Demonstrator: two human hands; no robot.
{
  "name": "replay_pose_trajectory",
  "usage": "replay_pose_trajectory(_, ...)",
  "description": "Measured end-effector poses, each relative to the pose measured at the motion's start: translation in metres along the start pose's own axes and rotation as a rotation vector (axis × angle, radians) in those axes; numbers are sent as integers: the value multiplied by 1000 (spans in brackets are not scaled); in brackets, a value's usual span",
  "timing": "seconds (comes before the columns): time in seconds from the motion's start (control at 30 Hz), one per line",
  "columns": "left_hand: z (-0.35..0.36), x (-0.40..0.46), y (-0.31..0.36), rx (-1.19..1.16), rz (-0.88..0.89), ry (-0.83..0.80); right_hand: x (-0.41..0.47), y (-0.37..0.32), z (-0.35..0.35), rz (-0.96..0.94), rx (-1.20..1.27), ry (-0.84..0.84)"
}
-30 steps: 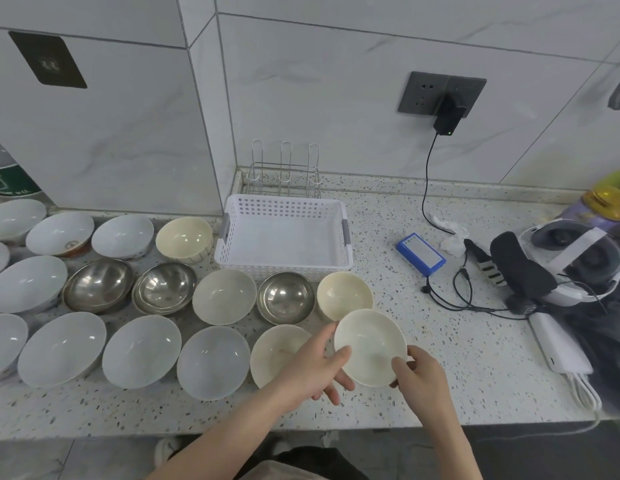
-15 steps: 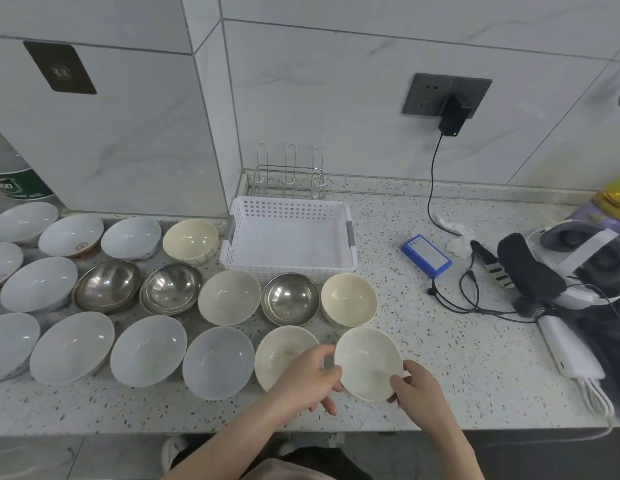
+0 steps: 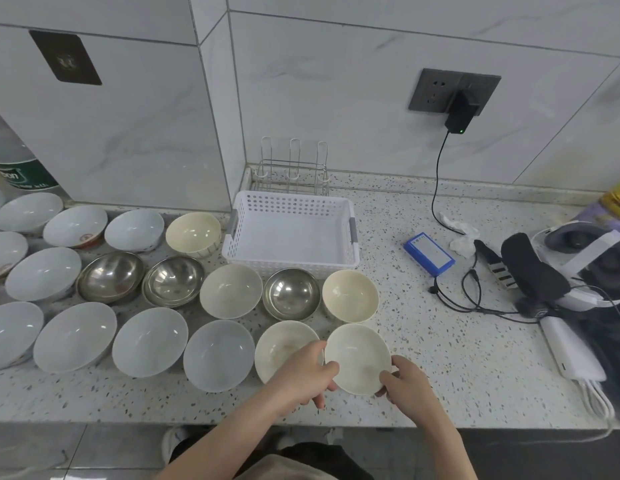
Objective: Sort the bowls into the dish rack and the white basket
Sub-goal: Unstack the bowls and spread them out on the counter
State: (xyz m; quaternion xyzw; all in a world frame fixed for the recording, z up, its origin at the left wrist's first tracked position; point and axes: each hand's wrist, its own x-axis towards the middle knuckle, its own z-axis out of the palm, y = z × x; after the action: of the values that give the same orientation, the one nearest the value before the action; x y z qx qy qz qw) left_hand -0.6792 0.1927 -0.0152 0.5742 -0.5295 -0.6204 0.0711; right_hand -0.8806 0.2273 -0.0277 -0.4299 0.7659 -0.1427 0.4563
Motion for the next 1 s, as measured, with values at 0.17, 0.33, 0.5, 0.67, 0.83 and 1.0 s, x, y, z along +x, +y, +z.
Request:
replay_pose_trajectory(0.17, 0, 2, 1, -14, -10, -4, 3, -3, -3, 44, -5, -34)
replay_pose_trajectory(0.33, -4, 5, 1, -56, -24, -1, 2, -7, -8, 64, -76, -39)
replay_pose_trajectory(0.5, -21, -3, -4, -157, 8, 27, -1, -21, -14, 84, -224, 120)
replay_pose_trajectory(0.67, -60, -20, -15, -323, 100, 227, -5, -62, -11, 68, -348, 241)
replay_pose_trajectory(0.83, -116, -47, -47, -366, 187, 469, -11, -119, 24, -51, -431, 193)
replay_pose_trajectory(1.0, -184, -95, -107, -382, 177, 627, -23, -184, 105, -276, -411, 91)
